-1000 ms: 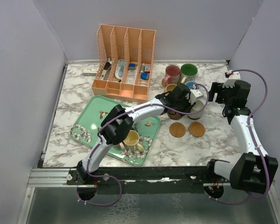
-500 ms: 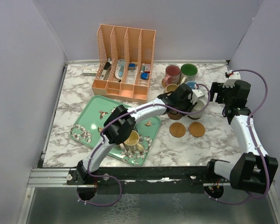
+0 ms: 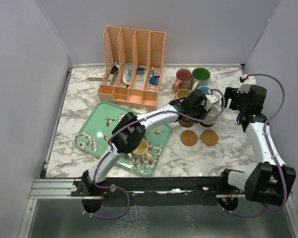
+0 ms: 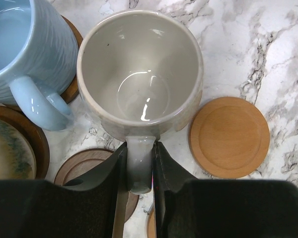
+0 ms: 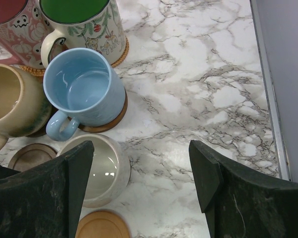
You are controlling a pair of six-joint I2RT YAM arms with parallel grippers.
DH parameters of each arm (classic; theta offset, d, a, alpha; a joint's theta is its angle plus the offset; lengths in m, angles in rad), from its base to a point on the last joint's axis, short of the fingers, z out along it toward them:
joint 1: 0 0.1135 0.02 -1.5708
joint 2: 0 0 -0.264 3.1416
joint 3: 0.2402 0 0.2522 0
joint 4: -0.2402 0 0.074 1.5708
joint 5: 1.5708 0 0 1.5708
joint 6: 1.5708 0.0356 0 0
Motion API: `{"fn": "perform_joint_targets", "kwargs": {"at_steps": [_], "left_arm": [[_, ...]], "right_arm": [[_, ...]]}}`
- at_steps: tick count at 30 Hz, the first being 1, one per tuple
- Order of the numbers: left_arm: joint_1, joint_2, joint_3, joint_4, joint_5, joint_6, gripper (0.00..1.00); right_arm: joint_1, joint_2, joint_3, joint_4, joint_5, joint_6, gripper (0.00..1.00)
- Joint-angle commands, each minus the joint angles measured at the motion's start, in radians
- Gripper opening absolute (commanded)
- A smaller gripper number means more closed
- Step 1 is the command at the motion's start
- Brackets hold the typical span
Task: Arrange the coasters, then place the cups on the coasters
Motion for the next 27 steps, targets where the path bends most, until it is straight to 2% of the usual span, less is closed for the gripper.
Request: {"fn": "perform_joint_targets", "kwargs": {"at_steps": [1, 11, 16, 19, 27], "left_arm": [[-0.01, 0.0, 0.079, 0.064, -0.012, -0.016, 0.0], [-0.014, -0.01, 0.042, 0.065, -0.025, -0.027, 0.0], [-0.022, -0.022, 0.019, 0.064, -0.034, -0.032, 0.05], [-0.026, -0.028, 0.004, 0.063, -0.039, -0.032, 0.22], [-0.031, -0.05, -0.021, 0.058, -0.052, -0.046, 0.33]], "right_arm": [[-0.005, -0.023, 0.021, 0.021, -0.004, 0.0, 0.79], [-0.005, -0.021, 0.021, 0.021, -0.013, -0.001, 0.79], [-0.005, -0.024, 0.021, 0.02, -0.013, -0.003, 0.79], [-0.005, -0.025, 0.021, 0.02, -0.015, -0.003, 0.79], [-0.005, -0.029, 0.019, 0.02, -0.017, -0.002, 0.79]]}}
